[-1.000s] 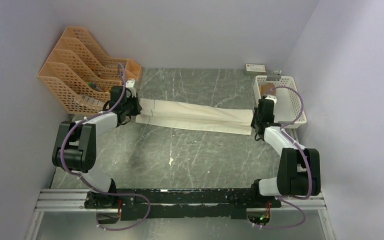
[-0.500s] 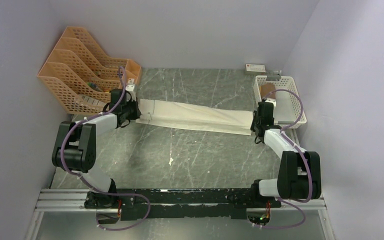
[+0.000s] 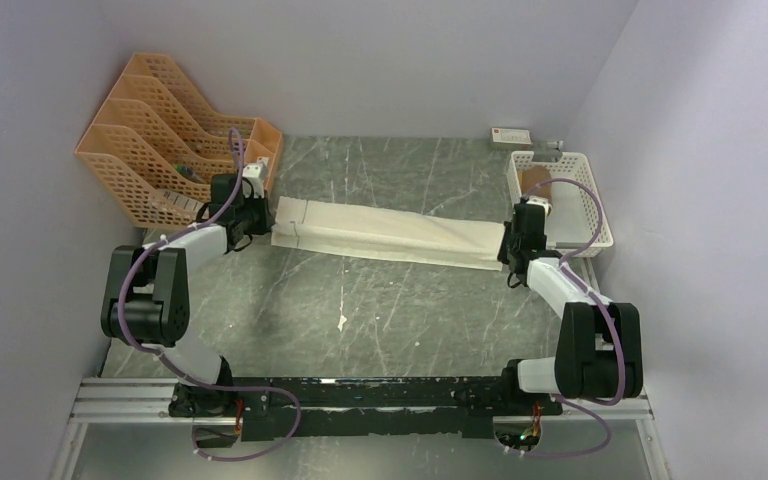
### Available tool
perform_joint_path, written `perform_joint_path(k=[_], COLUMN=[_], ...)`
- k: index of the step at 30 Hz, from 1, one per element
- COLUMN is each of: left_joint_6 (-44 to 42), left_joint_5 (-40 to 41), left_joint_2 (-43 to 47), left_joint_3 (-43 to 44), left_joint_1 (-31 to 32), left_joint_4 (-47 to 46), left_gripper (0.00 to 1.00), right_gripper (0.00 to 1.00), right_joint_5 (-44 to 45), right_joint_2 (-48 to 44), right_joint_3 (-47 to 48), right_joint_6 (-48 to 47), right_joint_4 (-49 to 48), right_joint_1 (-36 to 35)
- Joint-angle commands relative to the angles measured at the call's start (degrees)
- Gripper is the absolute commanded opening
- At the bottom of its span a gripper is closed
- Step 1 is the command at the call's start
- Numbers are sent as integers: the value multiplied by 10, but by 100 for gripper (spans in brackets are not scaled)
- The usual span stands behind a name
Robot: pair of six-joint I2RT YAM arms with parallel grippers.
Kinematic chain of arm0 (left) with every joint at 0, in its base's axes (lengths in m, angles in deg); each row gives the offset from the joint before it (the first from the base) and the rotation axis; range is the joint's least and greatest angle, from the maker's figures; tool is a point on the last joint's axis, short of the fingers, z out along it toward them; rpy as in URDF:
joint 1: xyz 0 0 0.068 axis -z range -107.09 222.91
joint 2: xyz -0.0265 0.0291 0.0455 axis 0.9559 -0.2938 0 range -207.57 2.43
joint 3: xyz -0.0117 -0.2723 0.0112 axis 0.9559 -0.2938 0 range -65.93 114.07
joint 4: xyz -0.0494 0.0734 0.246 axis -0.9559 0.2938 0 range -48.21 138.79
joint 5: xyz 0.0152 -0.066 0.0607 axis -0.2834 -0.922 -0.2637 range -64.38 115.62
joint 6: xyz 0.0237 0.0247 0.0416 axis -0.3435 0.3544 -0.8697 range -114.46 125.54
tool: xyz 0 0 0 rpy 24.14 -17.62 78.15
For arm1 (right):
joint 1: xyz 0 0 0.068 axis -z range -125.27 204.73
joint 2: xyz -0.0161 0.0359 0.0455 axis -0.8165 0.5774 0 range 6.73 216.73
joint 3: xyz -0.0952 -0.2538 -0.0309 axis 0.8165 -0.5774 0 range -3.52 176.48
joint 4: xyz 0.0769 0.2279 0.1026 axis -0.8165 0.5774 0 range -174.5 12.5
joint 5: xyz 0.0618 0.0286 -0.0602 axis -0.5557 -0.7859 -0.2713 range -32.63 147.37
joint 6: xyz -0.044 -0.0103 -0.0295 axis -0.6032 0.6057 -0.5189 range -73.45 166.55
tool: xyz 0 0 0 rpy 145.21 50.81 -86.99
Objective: Roll the towels
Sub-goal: Fold the towel at the center of the board.
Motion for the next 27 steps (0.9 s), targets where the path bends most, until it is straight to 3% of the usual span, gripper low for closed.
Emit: perform_joint_path(k=[1, 2, 4, 8, 9, 10, 11, 12, 13, 14, 15, 16, 18, 21, 23, 25, 27], left_joint_6=[-26, -26, -28, -15, -9, -3, 4, 15, 27, 42, 60, 80, 109, 109, 112, 109, 107], left_joint_5=[10, 10, 16, 30, 31, 26, 14, -3, -19, -38, -49, -59, -65, -64, -75, -94, -127], left_joint_2=[-2, -2, 6, 42, 54, 66, 80, 93, 105, 117, 126, 133, 123, 39, -24, -69, -90], left_joint_3=[6, 5, 1, -1, 0, 3, 5, 7, 10, 12, 14, 13, 20, 103, 162, 207, 226], left_joint_1=[-21, -21, -21, -21, -21, -21, -21, -21, -21, -19, -15, -8, 21, 65, 71, 69, 69], left_joint_4=[-8, -8, -11, -20, -23, -25, -29, -37, -42, -46, -54, -64, -83, -1, 65, 111, 117], left_gripper=[7, 7, 16, 41, 47, 55, 67, 89, 99, 100, 100, 99, 100, 100, 100, 97, 95], right_gripper=[2, 13, 35, 55, 67, 74, 75, 75, 76, 82, 95, 99, 100, 100, 100, 100, 100], right_joint_5=[30, 25, 25, 34, 35, 38, 43, 45, 42, 39, 37, 26, -1, -54, -129, -260, -286], right_joint_2=[-8, -6, -2, -23, -35, -47, -60, -73, -83, -90, -92, -92, -78, -23, 33, 98, 128], right_joint_3=[-6, -5, -2, -1, 2, 7, 12, 18, 28, 37, 45, 50, 47, 57, 92, 148, 167], right_joint_6=[-12, -13, -11, -4, -3, -2, 0, 1, 0, 2, 8, 12, 18, 60, 129, 128, 127], right_joint_4=[12, 15, 22, 22, 22, 22, 20, 12, 5, -2, -10, -24, -77, -128, -101, -45, -20], right_joint_1=[6, 6, 7, 6, 6, 6, 6, 5, 6, 3, 0, -4, -21, -40, -26, -2, 2])
